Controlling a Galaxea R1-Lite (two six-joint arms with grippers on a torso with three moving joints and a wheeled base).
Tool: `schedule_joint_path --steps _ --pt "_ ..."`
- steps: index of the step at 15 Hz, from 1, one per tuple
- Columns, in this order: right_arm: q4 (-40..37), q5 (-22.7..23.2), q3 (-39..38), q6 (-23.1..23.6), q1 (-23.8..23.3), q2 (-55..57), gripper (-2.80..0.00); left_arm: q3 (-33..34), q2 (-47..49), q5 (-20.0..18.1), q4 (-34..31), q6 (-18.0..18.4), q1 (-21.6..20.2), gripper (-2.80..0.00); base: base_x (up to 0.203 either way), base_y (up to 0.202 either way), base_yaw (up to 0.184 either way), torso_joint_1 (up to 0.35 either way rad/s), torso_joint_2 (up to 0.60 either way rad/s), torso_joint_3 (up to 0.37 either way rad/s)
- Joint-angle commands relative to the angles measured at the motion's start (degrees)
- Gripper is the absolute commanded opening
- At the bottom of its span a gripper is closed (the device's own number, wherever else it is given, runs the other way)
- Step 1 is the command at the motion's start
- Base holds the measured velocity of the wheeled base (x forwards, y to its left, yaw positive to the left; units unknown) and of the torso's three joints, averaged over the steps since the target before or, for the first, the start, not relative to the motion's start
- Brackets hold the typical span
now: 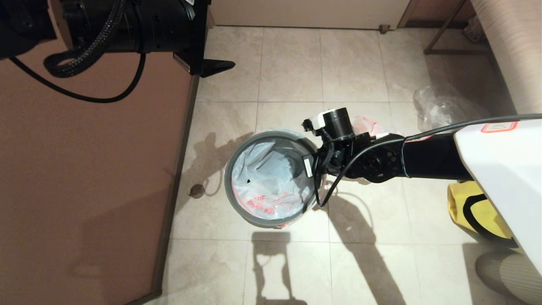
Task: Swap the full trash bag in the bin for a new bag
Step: Place the trash can ring on the trash can
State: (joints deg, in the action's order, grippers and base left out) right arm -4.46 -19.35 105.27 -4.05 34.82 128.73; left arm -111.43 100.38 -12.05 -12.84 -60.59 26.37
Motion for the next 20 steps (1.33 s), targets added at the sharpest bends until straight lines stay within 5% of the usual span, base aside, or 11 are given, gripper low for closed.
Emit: schedule_joint_path --steps 1,20 --pt "1.03 0.00 0.25 0.04 -0.80 0.64 -2.80 -0.01 0.17 -0.08 -0.08 -0.40 0.00 0.00 0.000 0.000 0.000 0.000 0.00 0.000" --pt "4.42 -0.79 -2.67 0.23 -1.63 0.63 -2.80 -0.01 0.35 -0.08 0.00 -0.32 0.00 0.00 0.000 0.000 0.000 0.000 0.00 0.000"
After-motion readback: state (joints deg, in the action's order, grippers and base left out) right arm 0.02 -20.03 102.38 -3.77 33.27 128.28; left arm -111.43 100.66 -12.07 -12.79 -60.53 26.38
